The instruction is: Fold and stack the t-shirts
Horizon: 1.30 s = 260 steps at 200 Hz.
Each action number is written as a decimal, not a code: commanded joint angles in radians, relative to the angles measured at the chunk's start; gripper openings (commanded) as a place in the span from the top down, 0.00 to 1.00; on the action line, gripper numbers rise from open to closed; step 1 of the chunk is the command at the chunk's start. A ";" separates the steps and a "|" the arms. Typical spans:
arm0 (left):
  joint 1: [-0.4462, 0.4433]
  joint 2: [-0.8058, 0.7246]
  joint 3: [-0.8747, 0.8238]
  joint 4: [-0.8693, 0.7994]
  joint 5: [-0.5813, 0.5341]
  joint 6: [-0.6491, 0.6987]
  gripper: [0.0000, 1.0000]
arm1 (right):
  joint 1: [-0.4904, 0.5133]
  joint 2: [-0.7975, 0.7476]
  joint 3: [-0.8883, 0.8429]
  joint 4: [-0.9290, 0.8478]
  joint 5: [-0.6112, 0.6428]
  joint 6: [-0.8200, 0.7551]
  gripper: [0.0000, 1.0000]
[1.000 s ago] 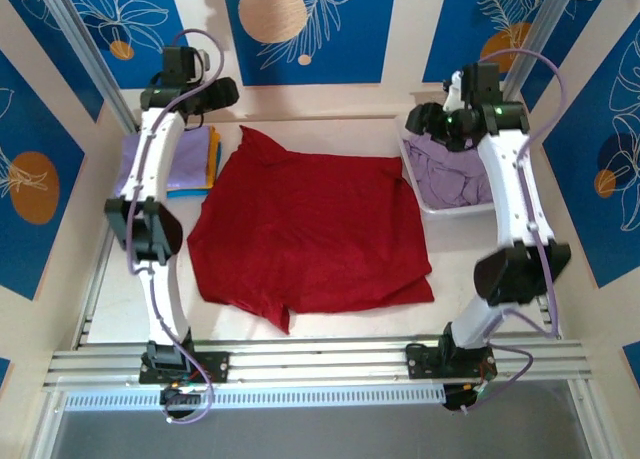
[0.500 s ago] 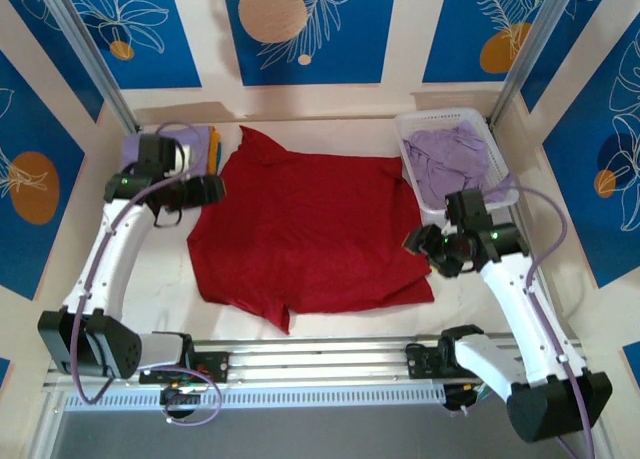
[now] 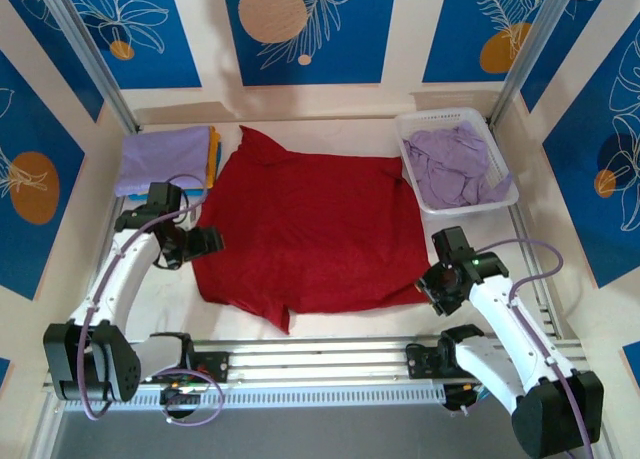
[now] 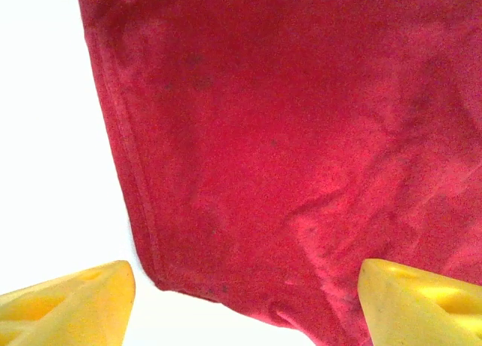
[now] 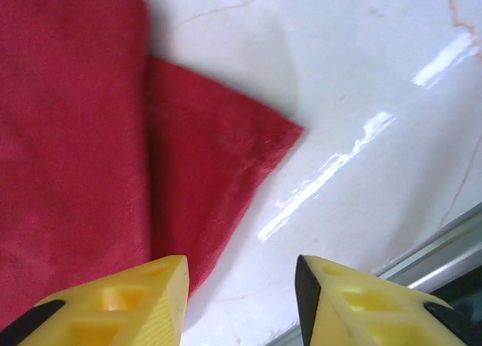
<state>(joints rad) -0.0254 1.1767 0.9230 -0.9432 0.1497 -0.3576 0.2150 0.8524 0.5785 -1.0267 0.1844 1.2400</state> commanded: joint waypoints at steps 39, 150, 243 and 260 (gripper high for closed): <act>0.023 -0.009 -0.062 0.005 0.043 -0.001 0.22 | -0.031 0.125 -0.042 0.106 0.085 0.062 0.58; 0.055 0.052 -0.114 0.058 0.040 -0.053 0.23 | -0.097 0.177 -0.128 0.261 0.068 0.047 0.86; 0.053 -0.017 -0.138 -0.038 -0.037 -0.179 0.35 | -0.126 -0.122 -0.059 0.083 0.142 0.018 1.00; 0.053 0.020 -0.156 -0.011 -0.027 -0.213 0.38 | -0.128 -0.124 -0.058 0.083 0.136 0.024 1.00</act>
<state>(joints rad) 0.0177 1.1595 0.8009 -0.9382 0.1387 -0.5045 0.0937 0.7353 0.4980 -0.8940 0.2935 1.2591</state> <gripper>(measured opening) 0.636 0.062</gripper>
